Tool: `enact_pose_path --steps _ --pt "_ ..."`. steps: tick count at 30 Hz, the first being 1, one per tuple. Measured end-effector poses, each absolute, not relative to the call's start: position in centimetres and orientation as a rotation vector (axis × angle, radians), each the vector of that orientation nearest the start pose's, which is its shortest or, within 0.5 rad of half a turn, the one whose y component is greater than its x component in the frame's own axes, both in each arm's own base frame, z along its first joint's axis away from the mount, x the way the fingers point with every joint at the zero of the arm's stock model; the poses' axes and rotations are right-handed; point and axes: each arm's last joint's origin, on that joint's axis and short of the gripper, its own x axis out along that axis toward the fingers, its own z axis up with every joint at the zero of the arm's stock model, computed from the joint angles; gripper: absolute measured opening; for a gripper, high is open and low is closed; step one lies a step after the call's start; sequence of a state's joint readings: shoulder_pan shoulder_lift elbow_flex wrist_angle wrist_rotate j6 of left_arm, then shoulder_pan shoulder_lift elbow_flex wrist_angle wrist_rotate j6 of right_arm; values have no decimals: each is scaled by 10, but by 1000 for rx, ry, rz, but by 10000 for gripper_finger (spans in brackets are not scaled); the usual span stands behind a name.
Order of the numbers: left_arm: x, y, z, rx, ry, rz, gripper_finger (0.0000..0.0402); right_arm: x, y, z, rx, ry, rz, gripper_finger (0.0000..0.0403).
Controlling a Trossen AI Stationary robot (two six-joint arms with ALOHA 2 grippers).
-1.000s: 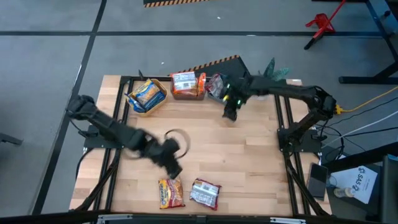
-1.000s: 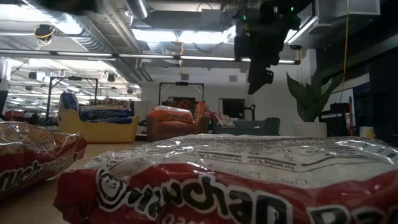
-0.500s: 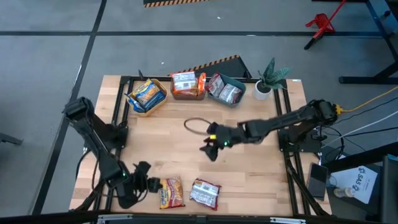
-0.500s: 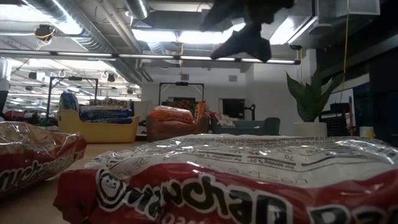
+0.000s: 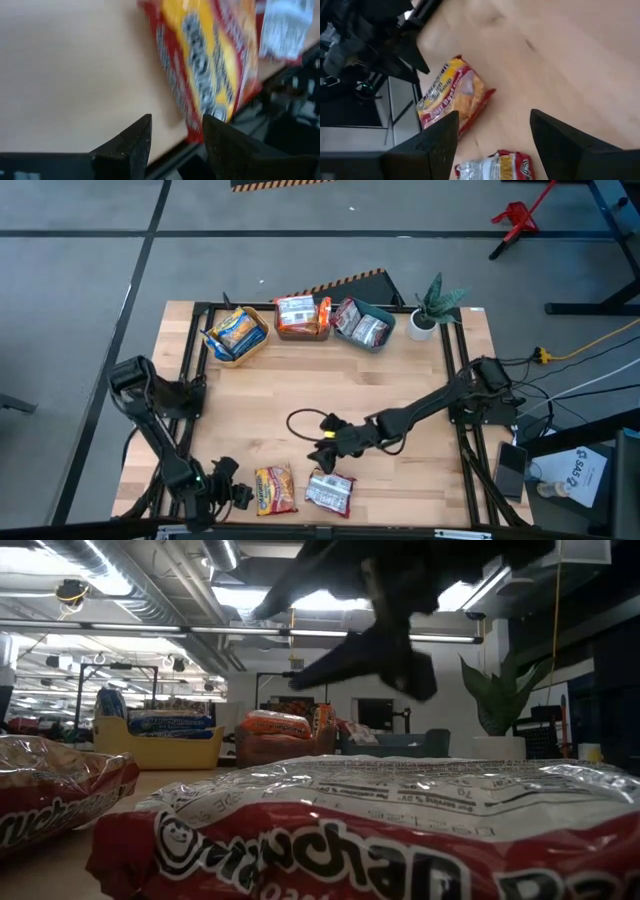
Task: Sort Maruchan noodles
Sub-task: Put the red noodle pack into the blue bin
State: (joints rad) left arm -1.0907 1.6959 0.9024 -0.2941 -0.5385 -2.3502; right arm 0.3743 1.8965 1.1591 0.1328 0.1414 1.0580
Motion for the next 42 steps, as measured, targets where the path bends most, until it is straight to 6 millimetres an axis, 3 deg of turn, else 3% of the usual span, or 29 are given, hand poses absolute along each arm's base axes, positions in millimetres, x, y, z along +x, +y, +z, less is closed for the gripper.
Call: enact_pose_path --steps 8,17,24,34,42 --pt "169 -278 127 -1414 654 517 169 390 151 148 944 670 -65 232" --pt "193 -280 98 -1452 549 525 169 390 150 146 943 678 -70 232" --pt "219 -258 98 -1416 318 584 169 389 151 146 951 705 -48 232" --pt "245 -246 101 -1318 405 524 165 389 151 145 933 718 -28 232" --pt "255 -239 102 -1283 425 505 95 390 143 157 903 705 13 232"
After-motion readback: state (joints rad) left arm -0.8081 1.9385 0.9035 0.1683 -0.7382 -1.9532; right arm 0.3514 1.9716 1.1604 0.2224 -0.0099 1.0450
